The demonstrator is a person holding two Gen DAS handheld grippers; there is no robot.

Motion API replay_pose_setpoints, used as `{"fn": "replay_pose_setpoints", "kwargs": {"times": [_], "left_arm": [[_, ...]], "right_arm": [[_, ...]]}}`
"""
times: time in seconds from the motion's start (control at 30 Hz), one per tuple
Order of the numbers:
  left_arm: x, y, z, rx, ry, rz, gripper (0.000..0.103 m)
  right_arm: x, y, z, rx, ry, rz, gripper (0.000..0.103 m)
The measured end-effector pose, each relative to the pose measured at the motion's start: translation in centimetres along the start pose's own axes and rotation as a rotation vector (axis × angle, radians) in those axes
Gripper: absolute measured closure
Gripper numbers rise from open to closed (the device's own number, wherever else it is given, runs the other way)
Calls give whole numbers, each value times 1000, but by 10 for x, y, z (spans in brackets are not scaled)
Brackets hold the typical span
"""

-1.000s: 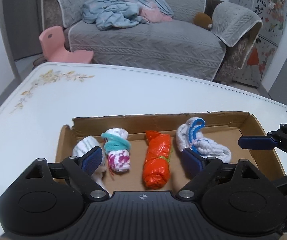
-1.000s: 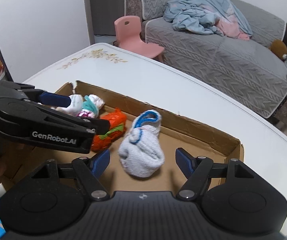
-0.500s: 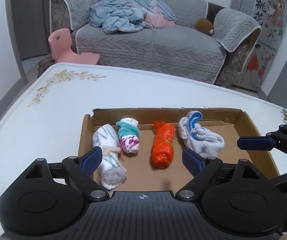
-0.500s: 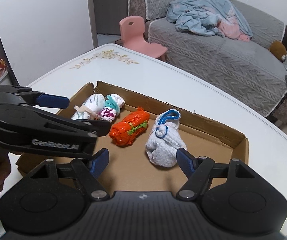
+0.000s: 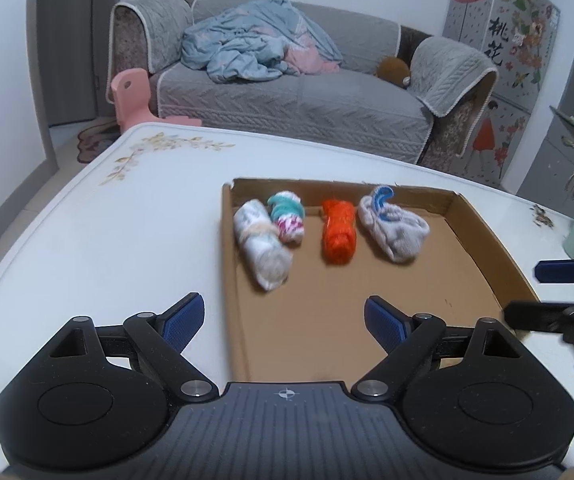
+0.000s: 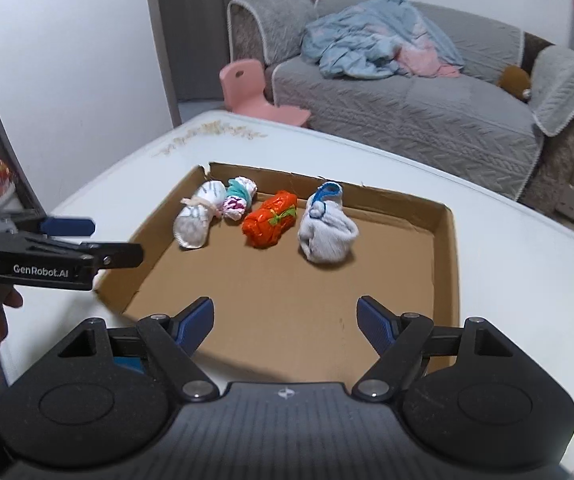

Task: Organize objects
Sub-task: 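Grasp the pink fluffy pompom hat with the right tool while the left grasps the clear bubble-wrap bundle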

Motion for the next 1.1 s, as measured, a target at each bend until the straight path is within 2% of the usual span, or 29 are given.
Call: {"fn": "replay_pose_setpoints", "kwargs": {"times": [0.07,0.1,0.23,0.33,0.43,0.63,0.77,0.83,0.97,1.03,1.1], "left_arm": [[-18,1,-14,-12,8,4,7],[-28,3,-22,-11,20,7,0],[-68,16,-52,-21,59,68,1],[-93,31,-69,-74,88,114,1],[-115,51,-70,-134,77,156,1],[-136,81,-51,-207,25,191,1],[-135,85,-41,-219,14,175,1],[-136,85,-38,-229,10,164,1],[-139,83,-37,-258,14,141,1],[-140,84,-36,-274,14,130,1],[-139,85,-36,-288,17,134,4]], "right_arm": [[-14,1,-18,-9,29,4,21],[-23,2,-27,-15,43,5,21],[-66,6,-61,-17,79,15,20],[-101,8,-82,-4,99,31,19],[-133,10,-92,-18,102,44,19],[-167,8,-85,-19,91,36,20],[-175,11,-80,-19,107,41,29],[-176,12,-76,-11,97,50,40],[-184,12,-72,-5,71,34,45],[-188,13,-71,-3,67,41,56],[-190,15,-72,10,67,54,59]]}}
Point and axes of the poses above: each gripper's, at about its wrist camera, not at the fingertips, and z roughly the way its jaws point, y to its right, x to its top, the point moved 8 cm from there along z, roughly the way its jaws point, and after that the axes turned 10 degrees about z, right-handed, at the moved point
